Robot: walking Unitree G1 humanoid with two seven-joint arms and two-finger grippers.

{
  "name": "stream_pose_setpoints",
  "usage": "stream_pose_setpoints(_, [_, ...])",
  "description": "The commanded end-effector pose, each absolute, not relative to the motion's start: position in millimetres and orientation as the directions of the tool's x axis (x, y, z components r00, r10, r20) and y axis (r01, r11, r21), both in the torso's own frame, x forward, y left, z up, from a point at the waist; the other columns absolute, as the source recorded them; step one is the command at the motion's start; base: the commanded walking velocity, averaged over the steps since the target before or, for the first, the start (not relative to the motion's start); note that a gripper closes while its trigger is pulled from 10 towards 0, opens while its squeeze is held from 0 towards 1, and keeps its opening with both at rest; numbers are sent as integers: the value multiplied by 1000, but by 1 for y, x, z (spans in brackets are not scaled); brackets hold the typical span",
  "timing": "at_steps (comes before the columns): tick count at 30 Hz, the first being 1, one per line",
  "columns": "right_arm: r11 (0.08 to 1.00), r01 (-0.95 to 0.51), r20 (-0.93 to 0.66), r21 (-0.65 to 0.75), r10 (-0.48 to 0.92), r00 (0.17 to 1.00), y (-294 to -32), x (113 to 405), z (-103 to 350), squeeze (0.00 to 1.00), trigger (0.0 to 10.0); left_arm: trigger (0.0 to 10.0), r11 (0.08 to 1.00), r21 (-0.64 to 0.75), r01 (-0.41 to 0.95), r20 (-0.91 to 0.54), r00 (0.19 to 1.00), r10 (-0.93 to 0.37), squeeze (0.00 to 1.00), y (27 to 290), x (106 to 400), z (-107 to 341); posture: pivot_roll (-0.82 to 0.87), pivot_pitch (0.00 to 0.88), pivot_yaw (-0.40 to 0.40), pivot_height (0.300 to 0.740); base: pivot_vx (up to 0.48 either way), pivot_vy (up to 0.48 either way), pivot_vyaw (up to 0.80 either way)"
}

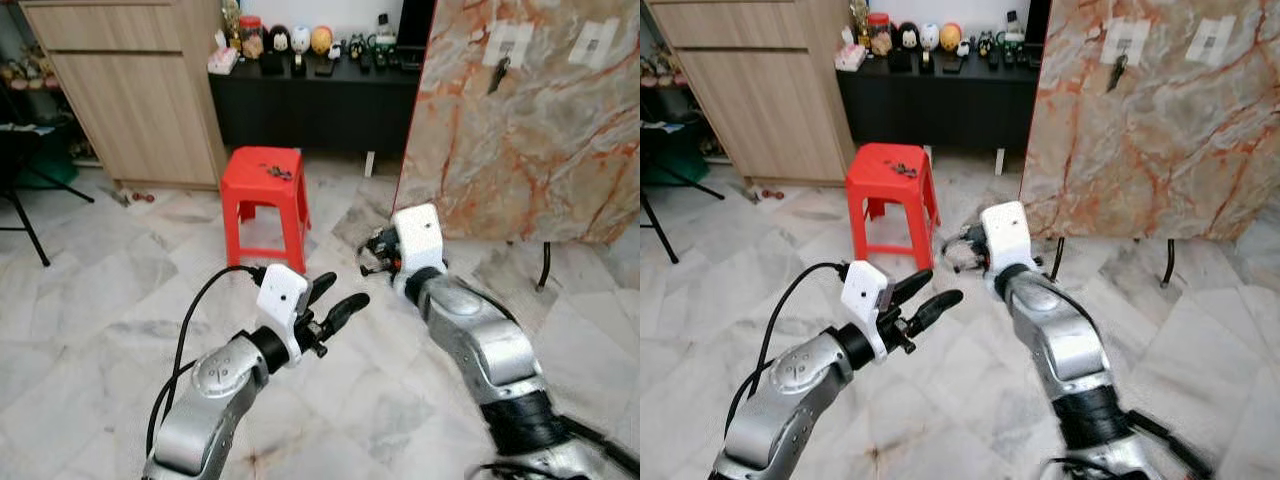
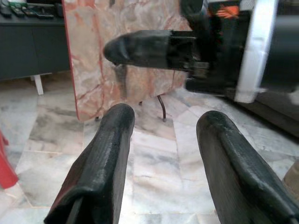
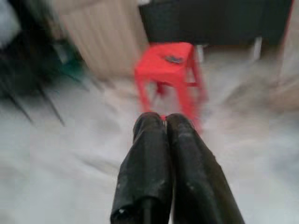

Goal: Hang keys on a hook

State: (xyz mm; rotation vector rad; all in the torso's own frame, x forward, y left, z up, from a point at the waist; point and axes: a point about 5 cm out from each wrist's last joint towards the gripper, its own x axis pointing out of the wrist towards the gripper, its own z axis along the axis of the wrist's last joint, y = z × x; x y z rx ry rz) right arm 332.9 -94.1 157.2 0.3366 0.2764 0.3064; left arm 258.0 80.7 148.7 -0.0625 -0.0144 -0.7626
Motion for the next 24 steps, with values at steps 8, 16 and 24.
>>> stream_pose_setpoints(8, [979, -161, -361, -129, 105, 927, -143, 331, 117, 0, 10000, 10000, 737, -45, 674, 34, 738, -674, 0, 86, 259, 151, 29, 69, -36, 740, 0, 0, 0])
stream_pose_setpoints(16, [990, -123, -354, 66, 138, 925, -140, 329, 107, 0, 10000, 10000, 794, -58, 605, 25, 796, -605, 0, 99, 262, 147, 32, 68, -38, 740, 0, 0, 0])
stream_pose_setpoints(24, [983, 88, -525, 161, 10, 851, -172, 309, 39, 0, 10000, 10000, 950, -130, 285, -37, 956, -292, 0, 160, 279, 122, 32, 66, -41, 740, 0, 0, 0])
